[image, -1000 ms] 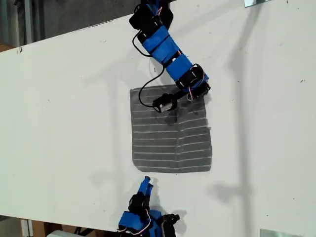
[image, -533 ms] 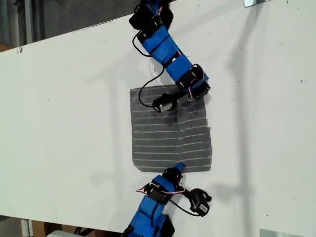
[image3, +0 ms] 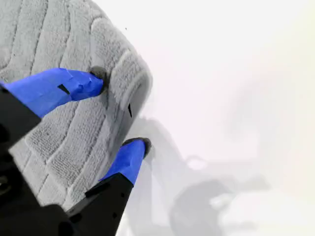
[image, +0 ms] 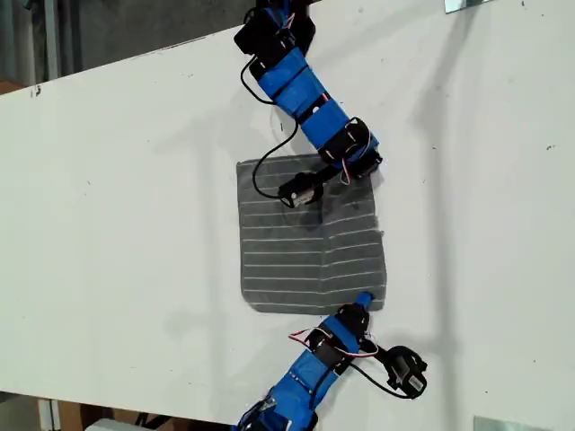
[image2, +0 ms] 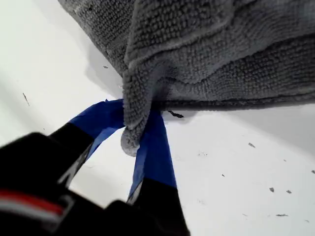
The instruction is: Grasp corners of a square towel and fold twice.
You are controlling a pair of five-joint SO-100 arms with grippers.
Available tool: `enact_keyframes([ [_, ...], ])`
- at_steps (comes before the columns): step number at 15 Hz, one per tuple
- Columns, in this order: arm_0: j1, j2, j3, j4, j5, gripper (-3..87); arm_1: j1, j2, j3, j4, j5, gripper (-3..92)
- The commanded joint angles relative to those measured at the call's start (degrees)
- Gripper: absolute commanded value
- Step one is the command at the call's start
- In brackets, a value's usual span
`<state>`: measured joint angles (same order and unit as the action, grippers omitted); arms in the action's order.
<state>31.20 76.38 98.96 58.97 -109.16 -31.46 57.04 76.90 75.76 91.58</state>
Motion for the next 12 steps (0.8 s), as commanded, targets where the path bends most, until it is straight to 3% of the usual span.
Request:
enact_keyframes([
  [1,1.5,-5.1,-10.5,0.9,1.2,24.4,1.5,-0.2,0.0,1.1,-0.6,-0.1],
  [4,1.6,-12.2,-20.4,3.0,3.8,23.6,1.5,-0.6,0.0,0.7,-0.7,-0.1],
  [5,1.7,-14.4,-23.3,3.6,4.7,15.4,1.3,-0.7,0.0,0.7,-0.7,-0.1],
  [6,1.7,-16.5,-25.8,4.7,4.2,-0.2,1.2,-0.7,0.0,0.7,-0.7,-0.1],
  [8,2.1,-18.8,-28.8,6.9,3.6,-0.3,1.1,-0.5,-0.9,1.4,-0.5,-0.1],
  [12,1.2,-18.6,-41.8,19.2,7.2,-0.3,2.0,3.9,-8.3,11.7,-0.7,-0.1],
])
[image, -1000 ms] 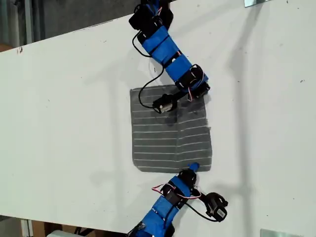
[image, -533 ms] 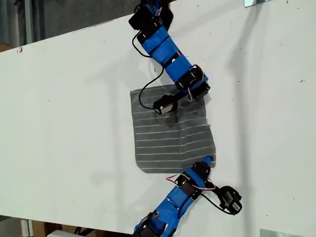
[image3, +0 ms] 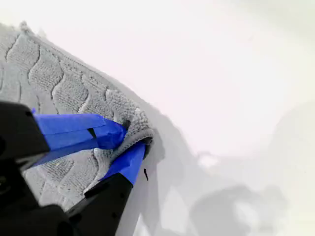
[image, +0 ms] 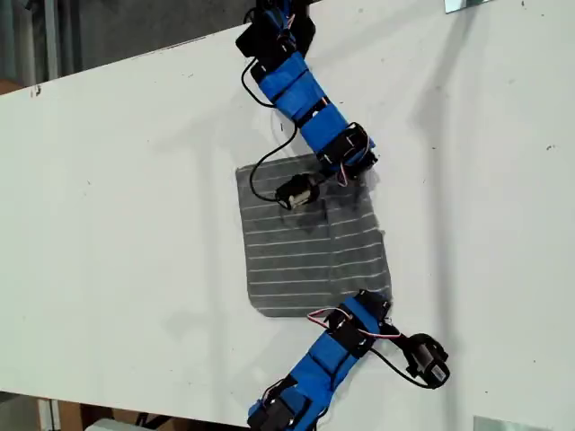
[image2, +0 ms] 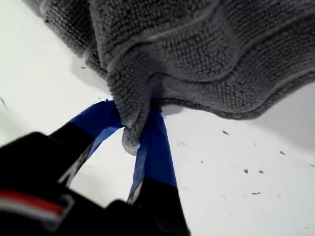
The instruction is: Grasp corners of a square towel and fold twice.
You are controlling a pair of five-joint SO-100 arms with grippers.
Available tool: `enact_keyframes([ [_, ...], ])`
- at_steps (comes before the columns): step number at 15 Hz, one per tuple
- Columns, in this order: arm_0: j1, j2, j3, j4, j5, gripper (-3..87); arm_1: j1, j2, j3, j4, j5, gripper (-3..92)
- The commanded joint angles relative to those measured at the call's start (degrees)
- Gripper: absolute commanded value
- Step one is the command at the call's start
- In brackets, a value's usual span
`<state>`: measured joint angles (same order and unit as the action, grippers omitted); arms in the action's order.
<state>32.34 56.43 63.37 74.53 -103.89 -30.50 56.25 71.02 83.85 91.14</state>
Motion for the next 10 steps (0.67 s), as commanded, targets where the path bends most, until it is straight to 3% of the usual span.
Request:
enact_keyframes([
  [1,-0.4,2.0,-8.9,5.3,4.6,-0.3,1.4,7.3,-2.5,4.9,-0.5,-0.1],
  [3,-1.9,5.8,-10.0,5.4,10.9,-0.3,2.3,11.7,-3.1,6.8,-2.1,-0.1],
  [10,-8.9,20.0,-6.9,15.0,19.6,-0.3,5.7,19.1,-6.3,8.1,-11.3,-0.1],
])
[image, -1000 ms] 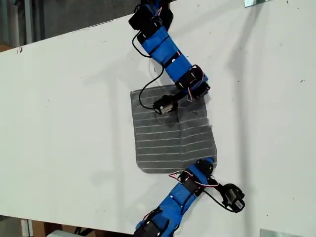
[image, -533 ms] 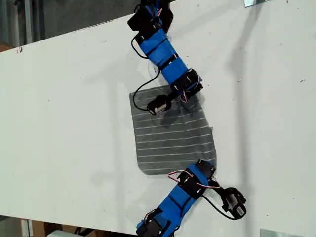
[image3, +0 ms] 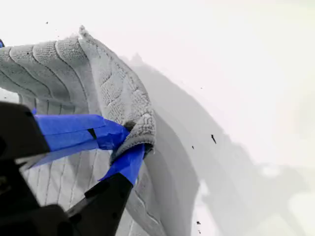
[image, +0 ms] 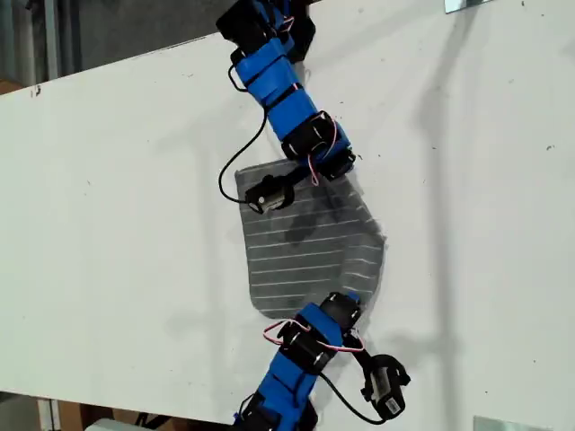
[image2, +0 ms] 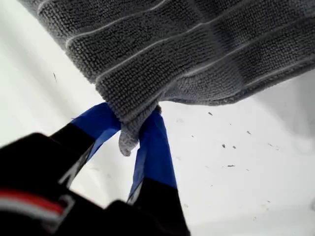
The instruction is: Grasp corners of a square towel and fold twice.
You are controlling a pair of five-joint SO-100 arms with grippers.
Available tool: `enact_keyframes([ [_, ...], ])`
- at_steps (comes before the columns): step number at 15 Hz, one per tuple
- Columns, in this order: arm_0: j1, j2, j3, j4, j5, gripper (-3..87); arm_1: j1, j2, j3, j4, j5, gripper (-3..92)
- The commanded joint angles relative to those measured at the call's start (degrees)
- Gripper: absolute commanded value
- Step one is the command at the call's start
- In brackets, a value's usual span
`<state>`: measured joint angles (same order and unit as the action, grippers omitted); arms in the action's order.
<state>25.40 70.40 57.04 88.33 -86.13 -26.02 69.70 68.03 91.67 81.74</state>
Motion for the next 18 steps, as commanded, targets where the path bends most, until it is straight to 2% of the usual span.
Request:
enact_keyframes([
  [1,-3.2,8.3,0.7,1.2,3.1,-0.3,2.6,6.7,-3.3,1.1,-3.2,-0.1],
  [5,-11.3,20.0,13.5,2.5,4.4,-0.3,11.9,12.7,-1.5,3.0,-10.2,-0.1],
  [6,-14.2,24.9,20.7,0.9,4.2,-0.3,15.0,14.2,0.1,3.0,-12.0,-0.1],
  [9,-24.3,43.3,45.1,-8.7,6.9,-0.3,23.6,16.3,1.7,2.4,-17.7,-0.1],
  [11,-31.6,53.3,54.8,-10.5,10.2,-0.3,28.7,16.3,2.6,0.9,-21.1,-0.1],
  [14,-40.9,57.7,61.9,-12.0,15.4,-0.3,34.9,16.3,5.4,-2.8,-24.8,-0.1],
  [18,-52.5,51.5,63.8,-18.1,24.3,-0.3,42.3,15.9,7.6,-9.9,-29.4,-0.1],
])
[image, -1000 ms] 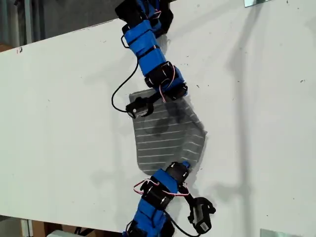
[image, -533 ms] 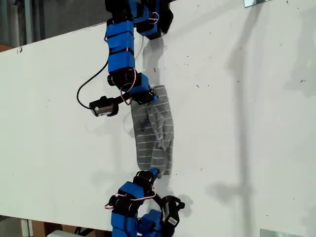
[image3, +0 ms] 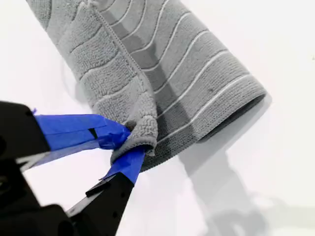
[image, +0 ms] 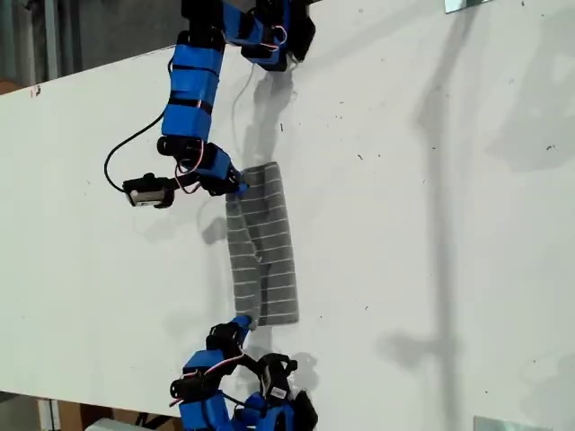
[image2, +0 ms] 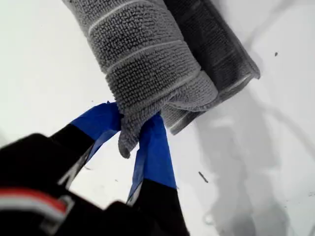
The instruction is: Grasp corners of a square towel and fold twice.
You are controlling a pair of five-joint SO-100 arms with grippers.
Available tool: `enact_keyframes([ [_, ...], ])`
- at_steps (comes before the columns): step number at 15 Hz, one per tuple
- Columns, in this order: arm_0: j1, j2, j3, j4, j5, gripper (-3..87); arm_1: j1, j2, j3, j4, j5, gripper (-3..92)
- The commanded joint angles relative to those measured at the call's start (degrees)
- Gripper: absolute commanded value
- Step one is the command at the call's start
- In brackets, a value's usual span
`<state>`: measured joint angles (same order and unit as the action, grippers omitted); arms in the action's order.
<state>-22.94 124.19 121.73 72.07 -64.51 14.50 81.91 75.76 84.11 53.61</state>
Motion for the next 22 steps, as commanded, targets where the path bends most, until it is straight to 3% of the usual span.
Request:
enact_keyframes([
  [1,-6.6,-6.1,-1.6,-3.5,4.8,-0.3,2.8,3.1,0.6,-4.1,-1.8,-0.1],
  [4,-11.9,-18.9,-5.6,-8.3,9.1,-0.3,7.4,0.2,6.1,-13.3,-4.5,-0.1],
  [9,-18.5,-23.1,-8.6,-10.5,13.1,-0.3,16.3,-7.2,4.8,-18.1,-9.3,-0.1],
  [15,-6.0,-15.0,-14.9,2.8,7.2,-0.3,8.7,4.9,6.3,-8.5,-9.5,-0.1],
  [19,3.0,-13.5,-12.0,1.5,2.2,-0.3,2.5,7.1,10.7,-7.0,-7.1,-0.1],
  [22,4.7,-12.4,-7.5,-1.1,0.7,-0.3,-0.2,6.2,13.5,-6.5,-6.5,-0.1],
])
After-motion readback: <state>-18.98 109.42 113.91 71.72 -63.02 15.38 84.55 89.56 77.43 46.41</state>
